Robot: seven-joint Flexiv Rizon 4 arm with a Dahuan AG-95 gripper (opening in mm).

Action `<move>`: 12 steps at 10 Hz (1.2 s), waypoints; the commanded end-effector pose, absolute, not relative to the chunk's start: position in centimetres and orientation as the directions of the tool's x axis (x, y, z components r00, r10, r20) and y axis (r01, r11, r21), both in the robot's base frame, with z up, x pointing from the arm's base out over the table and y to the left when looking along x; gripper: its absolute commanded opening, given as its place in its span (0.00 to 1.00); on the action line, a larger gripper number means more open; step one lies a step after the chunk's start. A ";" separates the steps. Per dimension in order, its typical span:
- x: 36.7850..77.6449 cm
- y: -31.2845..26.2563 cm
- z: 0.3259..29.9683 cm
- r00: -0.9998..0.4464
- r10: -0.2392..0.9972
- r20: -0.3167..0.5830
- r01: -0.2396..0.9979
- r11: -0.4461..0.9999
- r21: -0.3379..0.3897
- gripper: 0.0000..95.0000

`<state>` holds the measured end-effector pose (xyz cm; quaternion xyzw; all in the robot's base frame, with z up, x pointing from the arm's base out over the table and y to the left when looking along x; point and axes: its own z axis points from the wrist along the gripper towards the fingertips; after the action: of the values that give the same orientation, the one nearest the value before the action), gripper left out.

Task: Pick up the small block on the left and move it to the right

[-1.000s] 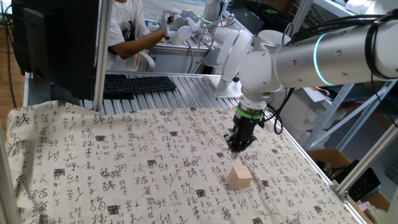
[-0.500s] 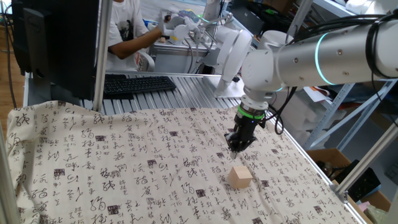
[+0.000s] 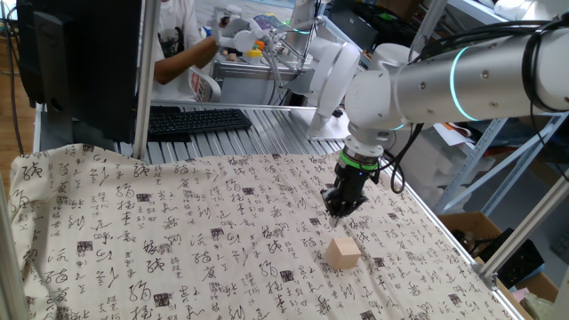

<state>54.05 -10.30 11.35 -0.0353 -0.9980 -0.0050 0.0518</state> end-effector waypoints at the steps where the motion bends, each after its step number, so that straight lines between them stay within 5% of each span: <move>1: 53.9 -10.3 11.4 -0.991 0.087 0.101 0.088 0.996 0.008 0.00; 12: 53.8 -10.3 11.4 -0.988 0.132 0.082 0.132 0.991 -0.011 0.00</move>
<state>53.98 -10.25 11.28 -0.0662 -0.9970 0.0027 0.0406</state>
